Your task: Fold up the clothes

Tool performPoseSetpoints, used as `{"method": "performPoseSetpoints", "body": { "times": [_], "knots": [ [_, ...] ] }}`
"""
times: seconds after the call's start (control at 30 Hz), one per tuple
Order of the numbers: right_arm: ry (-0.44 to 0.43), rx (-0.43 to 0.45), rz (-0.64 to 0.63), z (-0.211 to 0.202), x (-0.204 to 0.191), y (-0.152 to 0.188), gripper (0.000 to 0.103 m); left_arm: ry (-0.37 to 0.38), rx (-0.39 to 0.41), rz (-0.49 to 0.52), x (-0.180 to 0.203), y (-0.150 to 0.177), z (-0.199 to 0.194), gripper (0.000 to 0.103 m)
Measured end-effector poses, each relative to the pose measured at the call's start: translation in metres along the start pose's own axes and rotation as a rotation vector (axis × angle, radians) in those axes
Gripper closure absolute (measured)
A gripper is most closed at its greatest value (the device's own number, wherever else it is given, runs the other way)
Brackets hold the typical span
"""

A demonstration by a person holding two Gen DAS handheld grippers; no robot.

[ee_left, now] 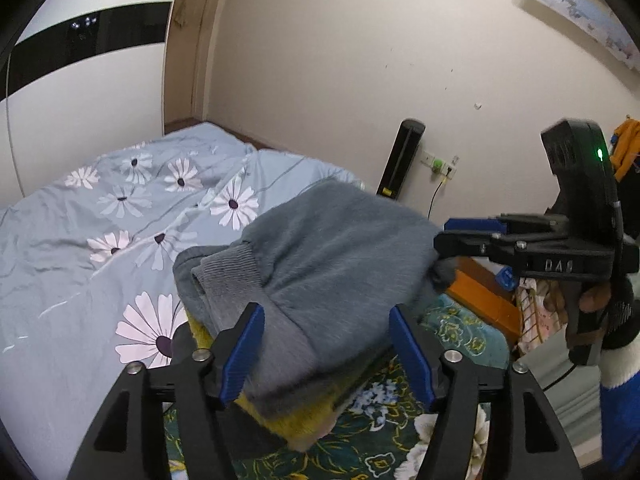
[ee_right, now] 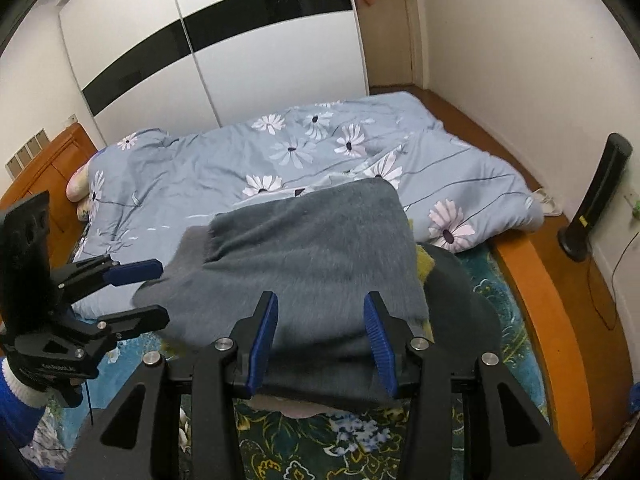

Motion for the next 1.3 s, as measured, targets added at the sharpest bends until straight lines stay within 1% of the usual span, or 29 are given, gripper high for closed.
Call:
{"method": "performPoseSetpoints", "body": {
  "times": [0.03, 0.1, 0.13, 0.17, 0.23, 0.3, 0.37, 0.53, 0.63, 0.67, 0.7, 0.73, 0.77, 0.97, 1.1, 1.17, 1.3],
  "knots": [
    [-0.003, 0.015, 0.001, -0.007, -0.004, 0.004, 0.057, 0.004, 0.011, -0.009, 0.002, 0.002, -0.007, 0.030],
    [-0.024, 0.046, 0.016, -0.019, -0.011, 0.014, 0.044, 0.020, 0.027, -0.038, 0.005, 0.010, -0.018, 0.023],
    [-0.053, 0.063, 0.048, -0.023, -0.015, 0.024, 0.035, 0.025, 0.028, -0.048, 0.007, 0.017, -0.020, 0.022],
    [-0.086, 0.070, 0.073, -0.023, -0.018, 0.033, 0.034, 0.028, 0.028, -0.059, 0.009, 0.024, -0.022, 0.021],
    [-0.142, 0.089, 0.120, -0.021, -0.026, 0.055, 0.034, 0.006, 0.007, -0.069, 0.010, 0.043, -0.024, 0.021],
    [-0.140, 0.096, 0.159, -0.013, -0.028, 0.077, 0.034, -0.001, -0.007, -0.090, 0.012, 0.061, -0.028, 0.021],
    [-0.137, 0.082, 0.202, -0.005, -0.029, 0.097, 0.034, -0.003, -0.018, -0.111, 0.014, 0.078, -0.032, 0.019],
    [-0.077, 0.042, 0.260, 0.016, -0.030, 0.128, 0.033, -0.054, -0.059, -0.149, 0.013, 0.115, -0.033, 0.013],
    [-0.040, 0.043, 0.269, 0.021, -0.034, 0.138, 0.032, -0.092, -0.072, -0.192, 0.008, 0.131, -0.033, 0.004],
    [-0.024, 0.047, 0.265, 0.021, -0.036, 0.140, 0.028, -0.097, -0.079, -0.211, 0.005, 0.136, -0.033, 0.000],
    [-0.006, 0.051, 0.259, 0.021, -0.037, 0.142, 0.023, -0.102, -0.086, -0.230, 0.003, 0.142, -0.033, 0.000],
    [0.022, 0.055, 0.242, 0.021, -0.039, 0.144, 0.015, -0.103, -0.091, -0.247, 0.002, 0.146, -0.033, 0.000],
    [0.047, 0.058, 0.227, 0.020, -0.041, 0.146, 0.013, -0.104, -0.092, -0.257, 0.001, 0.149, -0.031, 0.000],
    [0.100, 0.050, 0.176, 0.018, -0.046, 0.164, 0.010, -0.158, -0.109, -0.276, -0.001, 0.163, -0.029, 0.000],
    [0.134, 0.062, 0.143, 0.016, -0.051, 0.169, 0.006, -0.167, -0.100, -0.298, -0.002, 0.169, -0.028, 0.000],
    [0.145, 0.087, 0.128, 0.016, -0.052, 0.170, 0.006, -0.204, -0.087, -0.292, -0.003, 0.172, -0.029, 0.000],
    [0.174, 0.126, 0.098, 0.013, -0.054, 0.169, 0.006, -0.292, -0.063, -0.239, -0.001, 0.173, -0.029, 0.000]
  ]
}}
Point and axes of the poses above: each gripper's, at about its wrist camera, not at the fingertips, and z roughly the way its jaws point, x to its right, y to its underside, the point moved 7 cm from there along z, roughly the way its jaws point, and after that the axes turned 10 degrees about z, right-handed, at the moved point
